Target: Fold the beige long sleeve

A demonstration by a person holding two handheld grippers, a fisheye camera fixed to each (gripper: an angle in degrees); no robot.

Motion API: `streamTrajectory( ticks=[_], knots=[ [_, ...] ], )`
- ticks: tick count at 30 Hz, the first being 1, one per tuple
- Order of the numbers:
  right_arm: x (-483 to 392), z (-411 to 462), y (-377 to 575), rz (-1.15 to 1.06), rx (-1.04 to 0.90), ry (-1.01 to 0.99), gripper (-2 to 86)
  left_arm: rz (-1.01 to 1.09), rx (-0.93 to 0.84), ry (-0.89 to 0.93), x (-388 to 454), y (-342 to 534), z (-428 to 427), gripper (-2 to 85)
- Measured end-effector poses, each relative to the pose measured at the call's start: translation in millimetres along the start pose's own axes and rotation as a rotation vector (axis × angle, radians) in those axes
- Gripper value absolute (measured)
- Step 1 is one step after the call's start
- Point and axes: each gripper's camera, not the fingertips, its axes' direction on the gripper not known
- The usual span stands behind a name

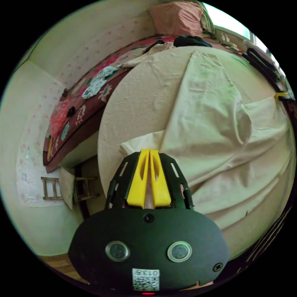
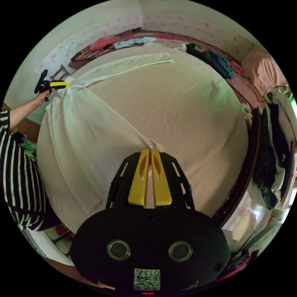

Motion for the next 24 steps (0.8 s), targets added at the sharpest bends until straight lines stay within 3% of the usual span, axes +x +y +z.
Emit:
streamTrajectory(
  ticks=[3, 7, 9, 13, 17, 19, 22, 24],
  knots=[
    [23.2, -7.0, 4.5, 0.171, 0.078, -0.086, 0.4, -0.032, -0.042, 0.082, -12.1, -1.4, 12.6, -0.4],
    [42.1, 0.8, 13.4, 0.374, 0.039, -0.197, 0.3, -0.001, -0.051, 0.039, -11.8, 0.7, 11.5, -0.3],
    [43.4, -24.2, 31.8, 0.445, 0.133, -0.186, 0.3, -0.022, -0.024, 0.029, -18.3, 5.7, 3.6, -0.3],
    [-3.4, -62.6, 49.7, 0.364, 0.227, -0.130, 0.4, -0.032, -0.003, -0.013, -35.9, 15.6, -3.3, -0.2],
    [-93.9, -50.0, 52.4, 0.201, 0.042, -0.021, 0.2, -0.018, 0.010, -0.009, -48.0, 14.3, 0.5, -0.2],
    [-121.7, -41.9, 60.5, 0.206, 0.012, 0.049, 0.2, -0.020, 0.025, 0.009, -56.6, 15.4, 4.6, -0.2],
    [-146.4, -26.5, 75.5, 0.219, -0.044, 0.143, 0.1, 0.052, -0.109, 0.036, -62.5, 22.8, 37.3, -0.2],
    [-154.0, -33.5, 85.9, 0.235, -0.008, 0.148, 0.1, 0.069, -0.023, 0.050, -71.1, 35.4, 38.5, -0.1]
  ],
)
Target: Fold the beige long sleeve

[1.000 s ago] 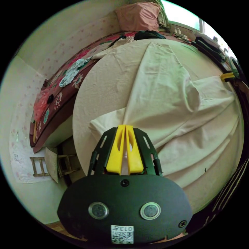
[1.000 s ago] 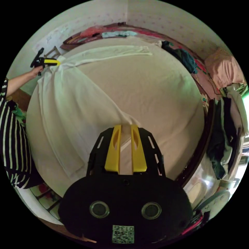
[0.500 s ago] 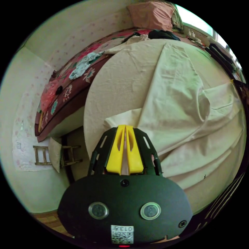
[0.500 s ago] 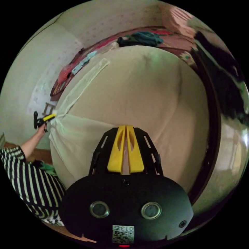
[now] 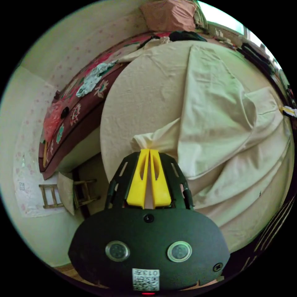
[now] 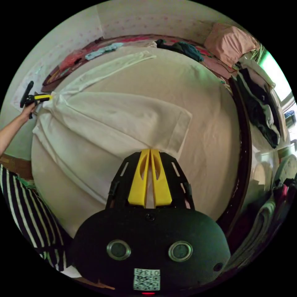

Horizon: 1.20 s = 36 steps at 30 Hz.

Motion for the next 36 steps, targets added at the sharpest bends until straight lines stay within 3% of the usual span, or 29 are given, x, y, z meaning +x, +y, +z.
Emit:
streamTrajectory(
  ticks=[4, 10, 12, 14, 18, 21, 24, 29, 36],
  knots=[
    [0.2, -23.0, 9.8, 0.097, -0.042, 0.007, 0.4, -0.023, 0.070, 0.127, -33.8, 28.0, -0.7, 0.1],
    [-39.2, -79.6, -16.3, 0.117, 0.185, 0.067, 3.2, -0.079, 0.270, 0.064, -72.9, 51.9, -31.7, 2.4],
    [-57.6, -76.5, -57.1, 0.093, 0.235, 0.036, 5.2, -0.067, 0.324, 0.181, -79.8, 40.0, -30.4, 3.9],
    [-67.8, -67.5, -96.6, 0.068, 0.229, -0.013, 6.5, -0.010, 0.314, 0.315, -79.6, 19.0, -19.5, 5.1],
    [-72.9, -41.2, -189.0, 0.068, 0.197, -0.038, 8.3, 0.117, 0.258, 0.290, -66.5, -25.2, 5.3, 8.1],
    [-61.1, -28.2, -236.4, 0.112, 0.192, -0.068, 9.3, 0.127, 0.211, 0.406, -70.3, -40.6, 25.3, 9.8],
    [-52.7, -16.0, -266.5, 0.115, 0.131, -0.062, 9.9, 0.148, 0.156, 0.405, -69.4, -41.3, 38.8, 9.5],
    [-57.0, 1.3, -279.9, 0.037, 0.029, -0.034, 9.4, 0.201, 0.101, 0.417, -68.4, -32.3, 56.8, 3.7],
    [-86.3, 4.5, -244.9, -0.069, -0.067, 0.008, 2.2, 0.186, 0.094, 0.455, -79.7, -21.3, 66.3, 0.4]
  ],
)
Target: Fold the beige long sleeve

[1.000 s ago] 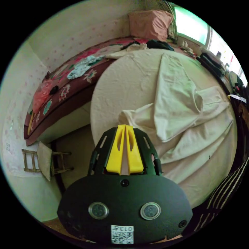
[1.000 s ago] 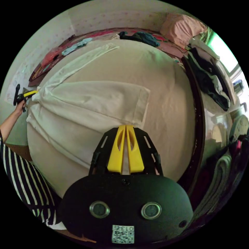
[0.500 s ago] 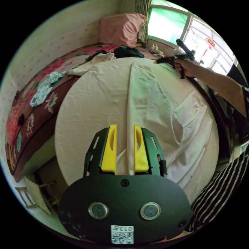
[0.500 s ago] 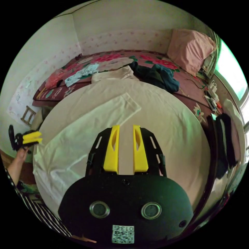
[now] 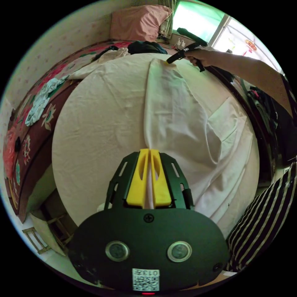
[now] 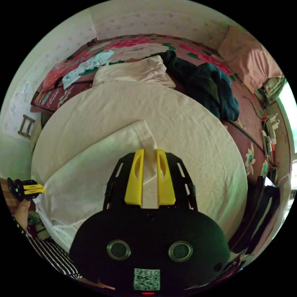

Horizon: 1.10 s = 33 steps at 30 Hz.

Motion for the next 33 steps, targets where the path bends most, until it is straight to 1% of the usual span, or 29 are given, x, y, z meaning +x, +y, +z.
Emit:
streamTrajectory(
  ticks=[2, 4, 6, 7, 9, 10, 12, 13, 15, 16, 18, 19, 21, 23, 27, 29, 31, 33],
  knots=[
    [-10.4, -10.3, 14.2, -0.030, 0.022, 0.035, 1.7, 0.021, 0.020, -0.040, 4.0, 4.7, -5.7, 0.2],
    [-19.1, -29.1, 33.5, -0.047, 0.083, 0.055, 1.4, 0.052, 0.082, -0.097, 11.5, 14.6, -19.8, 0.1],
    [-30.6, -66.6, 70.3, -0.052, 0.203, 0.060, 1.2, 0.076, 0.149, -0.129, 17.8, 24.2, -32.9, 0.1],
    [-34.2, -77.5, 81.4, -0.055, 0.233, 0.062, 1.2, 0.094, 0.182, -0.147, 22.4, 30.6, -41.1, 0.1],
    [-53.7, -126.3, 135.7, -0.083, 0.366, 0.111, 1.1, 0.135, 0.219, -0.182, 31.5, 41.2, -52.9, 0.1],
    [-59.6, -138.9, 151.6, -0.093, 0.399, 0.127, 1.1, 0.162, 0.243, -0.206, 37.8, 49.5, -60.1, 0.1],
    [-85.2, -190.7, 223.5, -0.120, 0.522, 0.203, 1.1, 0.208, 0.272, -0.217, 46.3, 62.8, -70.4, 0.1],
    [-91.7, -203.5, 243.1, -0.123, 0.551, 0.221, 1.1, 0.227, 0.290, -0.218, 50.4, 72.0, -77.5, 0.1],
    [-116.9, -252.7, 324.7, -0.106, 0.650, 0.258, 1.1, 0.255, 0.323, -0.183, 54.2, 86.2, -88.0, 0.1],
    [-123.7, -263.8, 344.7, -0.101, 0.666, 0.265, 1.1, 0.266, 0.340, -0.151, 55.3, 95.0, -94.8, 0.1],
    [-153.6, -304.0, 423.0, -0.074, 0.727, 0.296, 1.0, 0.282, 0.364, -0.098, 56.1, 107.0, -103.8, 0.0],
    [-161.6, -312.8, 441.4, -0.066, 0.740, 0.295, 1.0, 0.296, 0.368, -0.056, 56.6, 113.3, -108.6, 0.0],
    [-199.4, -342.7, 505.3, -0.084, 0.753, 0.368, 1.0, 0.327, 0.367, -0.007, 58.6, 120.6, -114.2, -0.1],
    [-224.2, -359.4, 543.9, -0.069, 0.760, 0.374, 1.0, 0.347, 0.375, 0.027, 60.9, 126.0, -119.1, -0.1],
    [-284.0, -380.4, 598.6, -0.120, 0.717, 0.430, 1.0, 0.396, 0.308, 0.087, 70.3, 128.8, -121.6, -0.2],
    [-301.6, -388.8, 611.5, -0.138, 0.738, 0.376, 1.0, 0.414, 0.267, 0.100, 74.6, 128.5, -119.4, -0.2],
    [-309.6, -393.4, 617.2, -0.135, 0.765, 0.244, 1.1, 0.446, 0.196, 0.045, 78.7, 126.4, -114.6, -0.2],
    [-317.1, -381.9, 616.2, -0.196, 0.772, 0.105, 1.1, 0.412, 0.162, -0.007, 73.9, 123.8, -111.1, -0.2]
  ],
)
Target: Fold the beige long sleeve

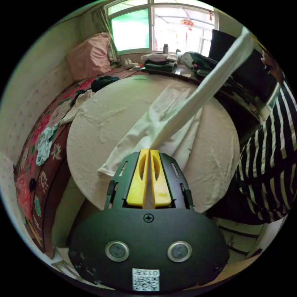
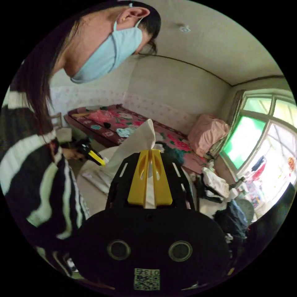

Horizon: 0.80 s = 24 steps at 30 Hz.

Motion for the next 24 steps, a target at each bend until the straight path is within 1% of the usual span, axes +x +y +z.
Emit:
streamTrajectory(
  ticks=[2, 4, 6, 8, 9, 11, 13, 15, 16, 18, 20, 21, 23, 24],
  knots=[
    [-3.8, 15.3, 8.7, -0.019, 0.000, -0.086, 1.2, -0.044, -0.029, -0.015, -7.8, 0.8, 2.1, -0.2],
    [0.5, 32.4, 16.9, -0.010, -0.042, -0.203, 1.2, -0.079, -0.054, 0.030, -14.0, 0.6, 6.6, -0.2],
    [10.6, 47.5, 28.3, 0.026, -0.059, -0.397, 1.3, -0.059, -0.105, 0.050, -11.9, -3.2, 14.7, -0.2],
    [14.1, 57.0, 35.5, 0.028, -0.068, -0.495, 1.4, -0.038, -0.164, 0.052, -9.5, -9.2, 25.1, -0.2],
    [15.6, 65.1, 40.5, 0.033, -0.075, -0.509, 1.4, -0.038, -0.186, 0.056, -10.3, -14.0, 31.0, -0.2],
    [20.2, 82.2, 49.4, 0.057, -0.100, -0.480, 1.4, -0.067, -0.201, 0.062, -16.3, -21.9, 38.2, -0.2],
    [28.7, 99.4, 57.0, 0.079, -0.126, -0.386, 1.4, -0.103, -0.211, 0.089, -26.6, -34.3, 44.1, -0.2],
    [52.0, 120.7, 65.9, 0.146, -0.141, -0.226, 1.5, -0.115, -0.223, 0.091, -33.6, -45.0, 46.0, -0.2],
    [59.6, 126.0, 67.7, 0.162, -0.141, -0.194, 1.5, -0.109, -0.223, 0.093, -37.6, -53.4, 45.5, -0.2],
    [94.5, 150.7, 75.5, 0.233, -0.141, -0.069, 1.6, -0.103, -0.225, 0.099, -44.7, -67.8, 45.0, -0.2],
    [121.4, 177.7, 83.4, 0.266, -0.164, -0.006, 1.6, -0.099, -0.225, 0.115, -52.8, -83.9, 45.7, -0.2],
    [139.0, 200.7, 90.7, 0.300, -0.206, 0.028, 1.7, -0.094, -0.226, 0.136, -58.6, -95.2, 48.3, -0.2],
    [164.8, 240.4, 106.2, 0.362, -0.279, 0.042, 1.7, -0.085, -0.251, 0.181, -68.3, -112.4, 56.7, -0.2],
    [182.1, 269.9, 120.1, 0.431, -0.342, 0.034, 1.7, -0.083, -0.263, 0.181, -75.0, -123.2, 63.2, -0.2]
  ],
)
